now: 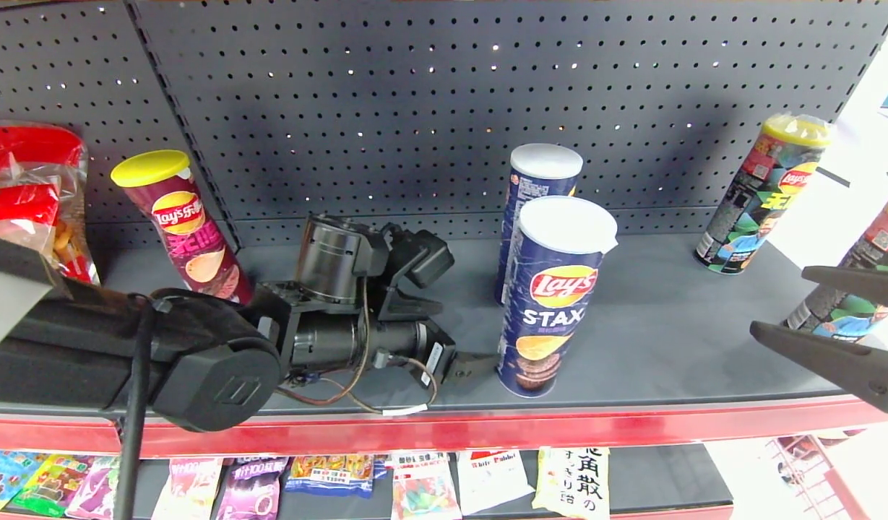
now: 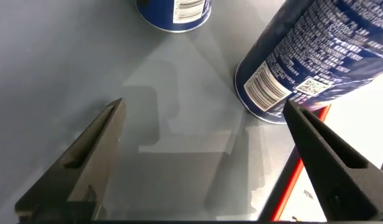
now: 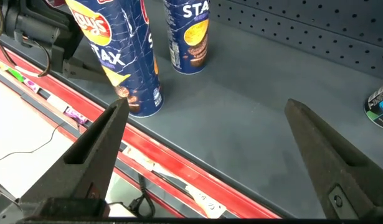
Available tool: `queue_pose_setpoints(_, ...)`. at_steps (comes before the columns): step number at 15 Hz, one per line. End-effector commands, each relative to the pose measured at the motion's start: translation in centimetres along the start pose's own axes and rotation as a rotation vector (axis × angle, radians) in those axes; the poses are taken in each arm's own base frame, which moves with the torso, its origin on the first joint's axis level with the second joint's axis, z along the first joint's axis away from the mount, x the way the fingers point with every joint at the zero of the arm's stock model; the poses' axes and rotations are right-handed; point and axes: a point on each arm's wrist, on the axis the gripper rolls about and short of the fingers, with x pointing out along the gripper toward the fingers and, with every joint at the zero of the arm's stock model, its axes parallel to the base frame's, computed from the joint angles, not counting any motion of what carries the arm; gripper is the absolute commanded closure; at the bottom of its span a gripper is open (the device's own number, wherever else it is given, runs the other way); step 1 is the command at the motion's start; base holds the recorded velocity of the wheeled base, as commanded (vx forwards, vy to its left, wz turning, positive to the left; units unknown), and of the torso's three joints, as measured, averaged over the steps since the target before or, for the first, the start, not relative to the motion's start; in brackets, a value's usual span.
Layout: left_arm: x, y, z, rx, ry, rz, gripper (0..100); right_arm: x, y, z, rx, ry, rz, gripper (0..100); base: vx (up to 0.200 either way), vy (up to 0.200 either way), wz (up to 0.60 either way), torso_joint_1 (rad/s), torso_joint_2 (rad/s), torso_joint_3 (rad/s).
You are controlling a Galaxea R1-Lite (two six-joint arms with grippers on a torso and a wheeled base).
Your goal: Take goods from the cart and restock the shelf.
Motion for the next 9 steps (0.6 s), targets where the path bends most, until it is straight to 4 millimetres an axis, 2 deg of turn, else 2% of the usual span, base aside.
queue_pose_setpoints(1,0.0,0.0,0.1,0.001,-0.003,0.0,0,0.0,0.0,-0.1,0.001,0.004,0.001,0,0.0,0.0,0.0,0.0,0.0,0.0)
queue_pose_setpoints(3,-0.7,0.0,0.2,-0.002,-0.006,0.037,0,0.0,0.1,-0.9,0.007,0.031,0.004,0,0.0,0.0,0.0,0.0,0.0,0.0)
queue_pose_setpoints(4,-2.2,0.0,0.7,-0.005,-0.028,0.076,0,-0.1,0.2,-1.5,0.008,0.044,0.006,0,0.0,0.0,0.0,0.0,0.0,0.0)
queue_pose_setpoints(6,-6.8,0.6,1.3,-0.016,-0.093,0.174,0,-0.8,0.5,-3.0,0.009,0.061,0.005,0,0.0,0.0,0.0,0.0,0.0,0.0)
queue_pose_setpoints(9,-13.8,0.4,0.3,-0.038,-0.152,0.391,0,-3.3,1.1,-5.3,0.01,0.048,-0.05,0,0.0,0.0,0.0,0.0,0.0,0.0)
